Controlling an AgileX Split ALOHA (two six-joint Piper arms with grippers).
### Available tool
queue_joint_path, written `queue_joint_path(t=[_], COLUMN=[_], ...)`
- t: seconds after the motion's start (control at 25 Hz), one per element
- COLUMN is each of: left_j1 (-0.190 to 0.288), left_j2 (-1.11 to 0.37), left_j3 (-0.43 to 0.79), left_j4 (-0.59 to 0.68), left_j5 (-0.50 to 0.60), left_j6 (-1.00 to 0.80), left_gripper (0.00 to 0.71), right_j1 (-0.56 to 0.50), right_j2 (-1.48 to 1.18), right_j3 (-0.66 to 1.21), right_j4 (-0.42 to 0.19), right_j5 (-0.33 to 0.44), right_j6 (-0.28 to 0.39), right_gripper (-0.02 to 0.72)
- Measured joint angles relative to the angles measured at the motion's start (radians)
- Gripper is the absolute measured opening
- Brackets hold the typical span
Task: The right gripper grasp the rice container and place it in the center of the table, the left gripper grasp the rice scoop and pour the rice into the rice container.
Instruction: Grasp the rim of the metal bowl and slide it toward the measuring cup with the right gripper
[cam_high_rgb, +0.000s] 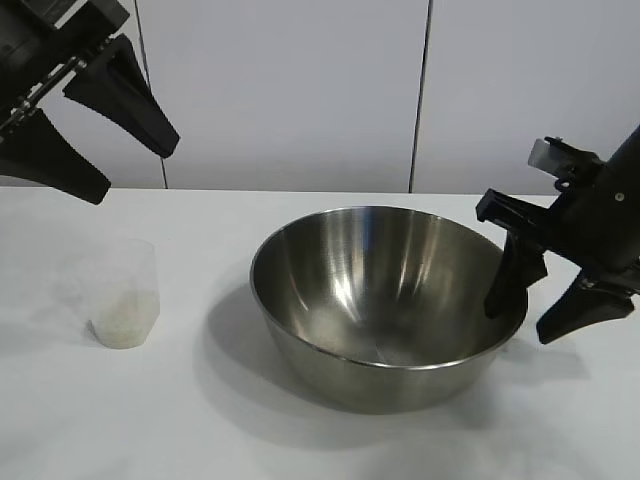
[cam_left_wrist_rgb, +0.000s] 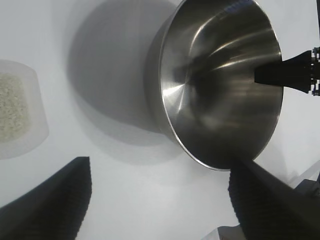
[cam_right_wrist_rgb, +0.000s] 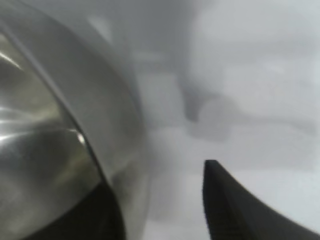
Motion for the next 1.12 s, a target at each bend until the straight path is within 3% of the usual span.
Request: queue_joint_path(t=[0.08, 0.16, 0.36, 0.6, 0.92, 1.12], left_j1=[0.0, 0.0, 0.0, 0.0, 0.0, 0.0], left_j2=[0.0, 0.0, 0.0, 0.0, 0.0, 0.0], left_j3=[0.0, 0.0, 0.0, 0.0, 0.0, 0.0], left_j4=[0.0, 0.0, 0.0, 0.0, 0.0, 0.0], left_j5=[0.0, -0.001, -0.001, -0.005, -0.008, -0.008], left_j6=[0.0, 0.0, 0.0, 0.0, 0.0, 0.0], left_gripper=[0.552, 0.552, 0.552, 0.552, 0.552, 0.552], right_j1=[0.0, 0.0, 0.006, 0.079, 0.254, 0.279], right_j2=[0.0, 0.0, -0.007, -0.02, 0.035, 0.087], right_j3=[-0.023, -0.054, -0.153, -0.173, -0.173, -0.173], right_j4=[-0.006, -0.009, -0.006, -0.044, -0.058, -0.059], right_j5=[0.009, 0.037, 0.158, 0.178, 0.041, -0.017], right_j6=[-0.023, -0.029, -0.041, 0.029, 0.121, 0.139], right_gripper=[0.06, 0.036, 0.02, 0.02, 0.02, 0.023])
